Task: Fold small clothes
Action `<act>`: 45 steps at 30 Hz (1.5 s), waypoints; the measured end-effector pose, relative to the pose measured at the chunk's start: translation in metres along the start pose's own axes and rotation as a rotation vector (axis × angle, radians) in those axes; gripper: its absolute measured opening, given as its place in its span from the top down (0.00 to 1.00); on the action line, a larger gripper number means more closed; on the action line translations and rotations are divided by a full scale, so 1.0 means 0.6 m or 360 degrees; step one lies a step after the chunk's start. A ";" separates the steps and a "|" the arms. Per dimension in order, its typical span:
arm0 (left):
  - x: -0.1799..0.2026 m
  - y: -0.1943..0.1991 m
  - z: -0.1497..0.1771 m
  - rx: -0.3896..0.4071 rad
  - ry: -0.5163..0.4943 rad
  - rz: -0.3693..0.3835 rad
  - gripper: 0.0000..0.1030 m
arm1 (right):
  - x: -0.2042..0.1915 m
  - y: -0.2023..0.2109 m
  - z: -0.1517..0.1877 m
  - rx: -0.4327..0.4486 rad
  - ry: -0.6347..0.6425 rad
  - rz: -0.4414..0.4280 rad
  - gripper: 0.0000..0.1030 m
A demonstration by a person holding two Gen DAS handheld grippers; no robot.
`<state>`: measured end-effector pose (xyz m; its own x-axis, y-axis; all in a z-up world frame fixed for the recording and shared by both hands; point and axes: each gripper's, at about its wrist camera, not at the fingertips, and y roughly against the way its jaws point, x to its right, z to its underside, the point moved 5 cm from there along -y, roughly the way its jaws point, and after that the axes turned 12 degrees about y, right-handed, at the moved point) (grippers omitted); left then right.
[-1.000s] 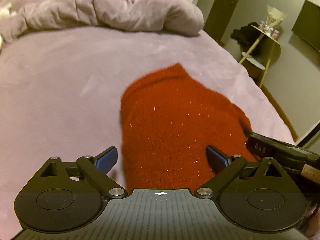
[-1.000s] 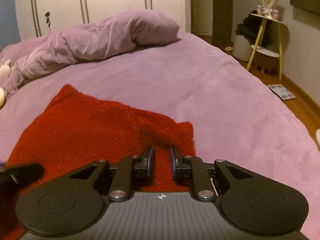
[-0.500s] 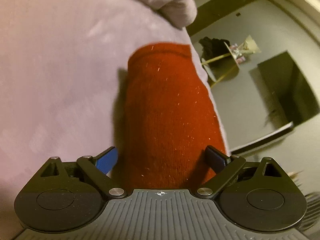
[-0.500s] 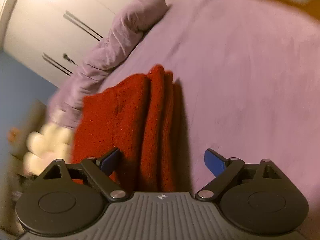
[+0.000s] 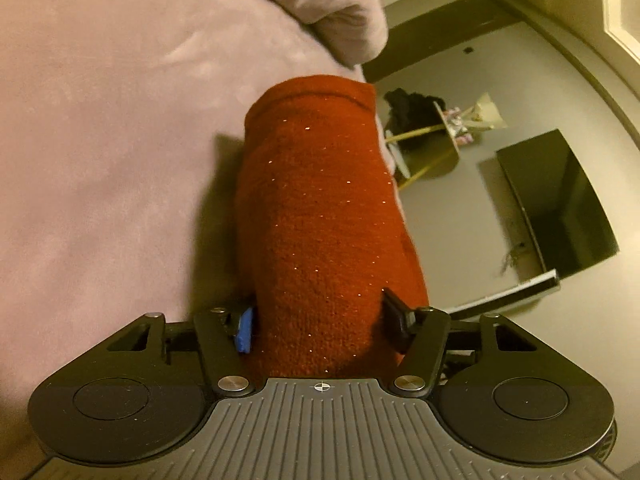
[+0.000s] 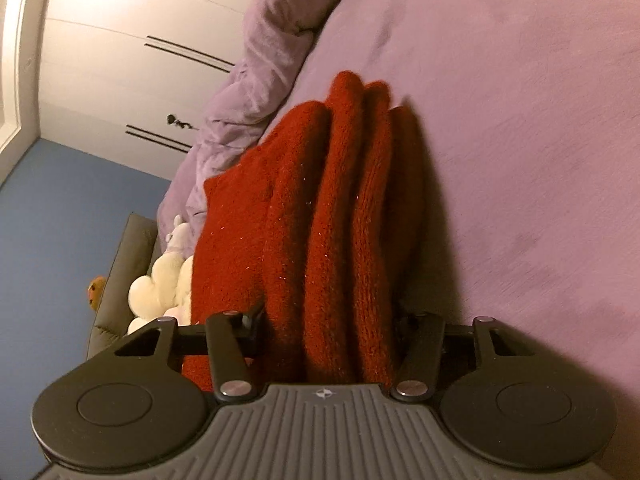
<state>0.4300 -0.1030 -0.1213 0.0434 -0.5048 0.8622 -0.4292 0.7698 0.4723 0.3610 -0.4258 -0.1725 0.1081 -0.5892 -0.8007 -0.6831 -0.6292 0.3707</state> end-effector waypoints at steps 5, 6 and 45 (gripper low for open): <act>0.008 0.116 0.038 0.0093 -0.0144 -0.0186 0.37 | -0.076 -0.037 0.053 -0.0174 0.0097 -0.0107 0.49; 0.005 0.140 0.046 0.0112 -0.0166 -0.0223 0.37 | -0.087 -0.044 0.075 -0.0219 0.0091 -0.0147 0.49; -0.008 0.264 0.146 0.0658 -0.0436 -0.0781 0.05 | -0.309 -0.022 0.214 0.0313 0.1217 0.0836 0.50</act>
<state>0.2830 -0.0127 -0.0668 0.1143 -0.8784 0.4640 -0.7289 0.2432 0.6400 0.2573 -0.2433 -0.0889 0.1488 -0.9889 -0.0030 -0.8807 -0.1339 0.4544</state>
